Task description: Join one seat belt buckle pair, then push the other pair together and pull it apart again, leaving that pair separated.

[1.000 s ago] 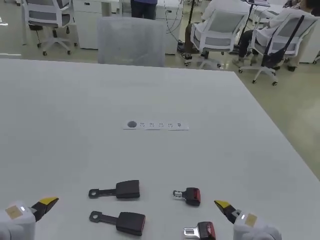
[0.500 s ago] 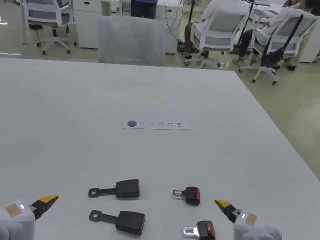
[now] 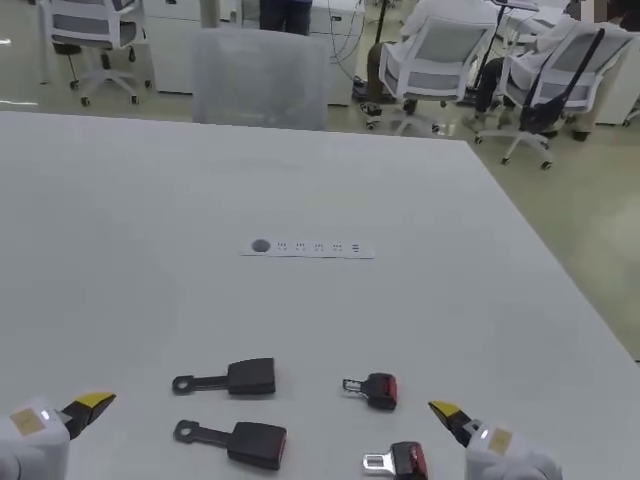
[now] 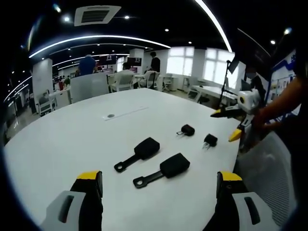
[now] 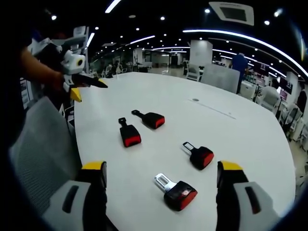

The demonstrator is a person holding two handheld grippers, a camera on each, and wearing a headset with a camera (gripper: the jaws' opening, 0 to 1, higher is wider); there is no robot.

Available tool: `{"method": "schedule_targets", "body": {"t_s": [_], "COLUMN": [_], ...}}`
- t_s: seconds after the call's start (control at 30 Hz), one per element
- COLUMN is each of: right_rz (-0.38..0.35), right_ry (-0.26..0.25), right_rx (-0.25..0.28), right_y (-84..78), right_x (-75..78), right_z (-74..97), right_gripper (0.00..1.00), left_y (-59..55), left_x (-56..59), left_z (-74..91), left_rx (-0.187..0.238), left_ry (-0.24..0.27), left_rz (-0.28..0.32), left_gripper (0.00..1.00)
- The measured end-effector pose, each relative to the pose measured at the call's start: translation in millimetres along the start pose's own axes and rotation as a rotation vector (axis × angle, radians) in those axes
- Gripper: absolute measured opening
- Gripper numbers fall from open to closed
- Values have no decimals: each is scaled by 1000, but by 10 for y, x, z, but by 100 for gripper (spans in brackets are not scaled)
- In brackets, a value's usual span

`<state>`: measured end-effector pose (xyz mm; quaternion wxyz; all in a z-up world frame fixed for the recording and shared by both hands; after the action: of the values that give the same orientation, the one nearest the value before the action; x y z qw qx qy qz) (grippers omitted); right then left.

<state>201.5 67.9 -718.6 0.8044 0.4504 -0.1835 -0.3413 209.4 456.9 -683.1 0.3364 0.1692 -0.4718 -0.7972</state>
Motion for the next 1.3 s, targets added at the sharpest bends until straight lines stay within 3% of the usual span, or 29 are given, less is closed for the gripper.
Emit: {"method": "schedule_targets", "body": {"t_s": [0.77, 1.3], "right_rz": [-9, -22], "right_ry": [-1, 47], "right_rx": [-72, -113], "right_y": [-185, -279], "right_x": [193, 356], "right_z": [-1, -108], "right_gripper": [95, 92], "left_y": [49, 109], "left_x": [15, 38], "left_z": [-346, -606], "left_rx": [-51, -89], "left_ry": [-68, -111], "left_rz": [-54, -91], "left_gripper": [100, 100]}}
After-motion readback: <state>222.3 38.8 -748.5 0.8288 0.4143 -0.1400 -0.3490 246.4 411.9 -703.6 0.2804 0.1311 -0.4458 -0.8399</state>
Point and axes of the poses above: the centre of the closed fingertips' face, and the gripper's own axes: z roughly backward along the fingers, x roughly to its right, y roughly out of its top, the point moved 10 cm from there along z, roughly backward along the fingers, and after that the axes turned 3 degrees about -z, right-handed, at the moved point
